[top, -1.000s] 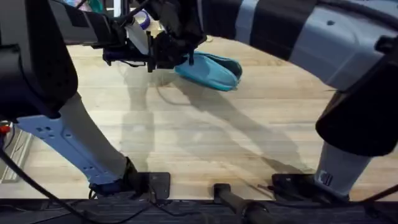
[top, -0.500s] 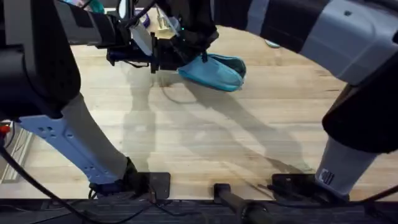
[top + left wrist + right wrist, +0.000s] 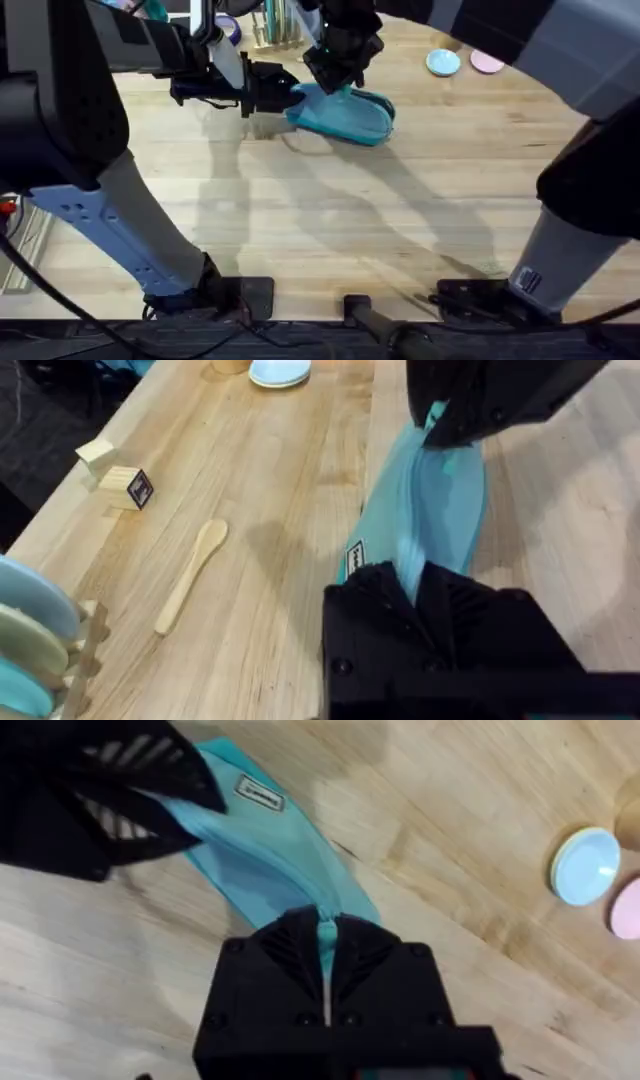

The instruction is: Unzip the bag, pick up the pens from the table one at a time and place them inside, then zip the bag closed.

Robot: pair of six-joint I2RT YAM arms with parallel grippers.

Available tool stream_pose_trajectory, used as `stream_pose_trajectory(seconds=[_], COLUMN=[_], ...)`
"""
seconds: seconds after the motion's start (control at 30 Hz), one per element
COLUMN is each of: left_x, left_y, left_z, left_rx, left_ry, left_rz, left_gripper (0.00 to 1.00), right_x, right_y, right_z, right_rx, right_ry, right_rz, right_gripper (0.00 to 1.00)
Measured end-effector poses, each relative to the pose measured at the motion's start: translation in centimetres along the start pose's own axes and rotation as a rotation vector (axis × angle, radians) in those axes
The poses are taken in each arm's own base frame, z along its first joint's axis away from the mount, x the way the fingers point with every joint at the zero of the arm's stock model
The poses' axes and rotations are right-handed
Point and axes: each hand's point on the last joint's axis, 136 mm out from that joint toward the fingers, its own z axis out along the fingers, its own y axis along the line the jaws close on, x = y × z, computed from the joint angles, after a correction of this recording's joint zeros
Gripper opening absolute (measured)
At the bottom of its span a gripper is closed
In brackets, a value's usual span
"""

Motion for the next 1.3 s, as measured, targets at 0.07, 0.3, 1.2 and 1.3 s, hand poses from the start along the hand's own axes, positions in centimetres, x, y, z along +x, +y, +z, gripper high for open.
stream_pose_trajectory(seconds=[0.07,0.3,1.2,1.3], left_x=[0.1,0.1,0.1,0.0], left_y=[0.0,0.1,0.0,-0.1], left_z=[0.0,-0.1,0.0,0.0], left_rx=[-0.001,-0.003,0.001,0.001], left_ry=[0.003,0.005,0.002,0.002], left_rz=[0.0,0.0,-0.005,-0.005], left_gripper=[0.042,0.043,0.043,0.042], right_x=[0.3,0.8,9.4,10.5], right_y=[-0.4,-1.5,-7.1,-7.0], right_z=[0.1,-0.1,2.5,3.5], right_rx=[0.004,0.008,-0.081,-0.1], right_ry=[0.013,0.031,0.137,0.163], right_rz=[0.004,0.018,0.221,0.237], right_gripper=[0.034,0.034,0.034,0.034])
